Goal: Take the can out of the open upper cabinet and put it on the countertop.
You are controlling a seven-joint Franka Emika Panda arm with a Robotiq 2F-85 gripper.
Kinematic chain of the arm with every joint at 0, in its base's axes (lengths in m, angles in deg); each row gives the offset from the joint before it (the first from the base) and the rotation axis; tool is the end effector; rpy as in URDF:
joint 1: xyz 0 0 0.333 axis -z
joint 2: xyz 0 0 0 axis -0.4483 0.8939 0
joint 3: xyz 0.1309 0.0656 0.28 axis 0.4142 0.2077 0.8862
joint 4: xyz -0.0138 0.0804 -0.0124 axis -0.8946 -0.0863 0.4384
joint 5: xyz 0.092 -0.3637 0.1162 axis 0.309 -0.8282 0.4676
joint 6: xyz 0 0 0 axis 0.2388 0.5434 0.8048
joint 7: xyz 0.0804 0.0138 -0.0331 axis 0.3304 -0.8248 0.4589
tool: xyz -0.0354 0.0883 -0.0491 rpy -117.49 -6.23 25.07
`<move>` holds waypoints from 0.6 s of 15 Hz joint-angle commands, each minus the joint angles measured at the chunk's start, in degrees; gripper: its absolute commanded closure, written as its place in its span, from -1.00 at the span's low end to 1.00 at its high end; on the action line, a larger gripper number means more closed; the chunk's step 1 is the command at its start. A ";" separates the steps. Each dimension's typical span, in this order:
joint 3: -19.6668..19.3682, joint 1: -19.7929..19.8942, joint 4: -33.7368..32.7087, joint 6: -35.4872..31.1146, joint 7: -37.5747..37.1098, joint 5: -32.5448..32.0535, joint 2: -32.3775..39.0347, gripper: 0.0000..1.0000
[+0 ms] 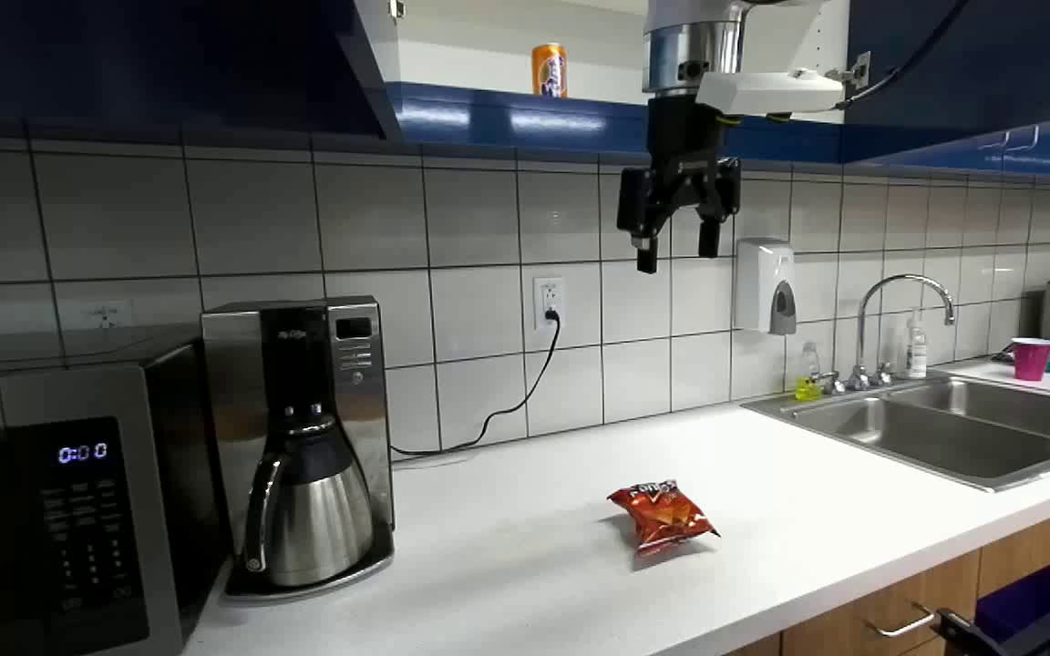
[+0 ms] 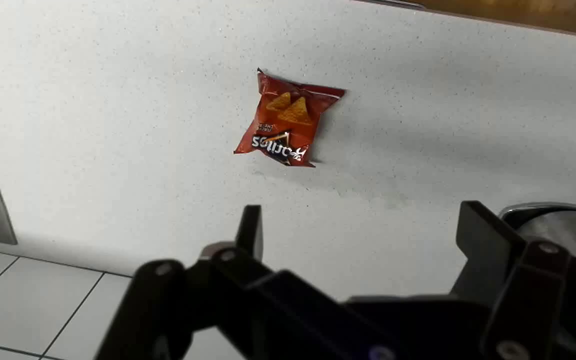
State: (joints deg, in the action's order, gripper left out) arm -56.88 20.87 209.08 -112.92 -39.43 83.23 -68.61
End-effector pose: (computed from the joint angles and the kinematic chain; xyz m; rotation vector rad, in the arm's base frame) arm 0.3343 0.1343 0.5466 2.9677 0.2740 0.3350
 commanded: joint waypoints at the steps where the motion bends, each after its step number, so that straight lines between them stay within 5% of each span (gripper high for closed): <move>1: -0.68 -0.91 -0.10 0.11 -0.53 -0.59 0.23 -1.00; 9: -0.41 -0.65 -1.97 0.44 -0.55 -1.38 0.36 -1.00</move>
State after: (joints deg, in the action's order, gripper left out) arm -56.91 20.79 209.01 -112.92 -39.43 83.21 -68.53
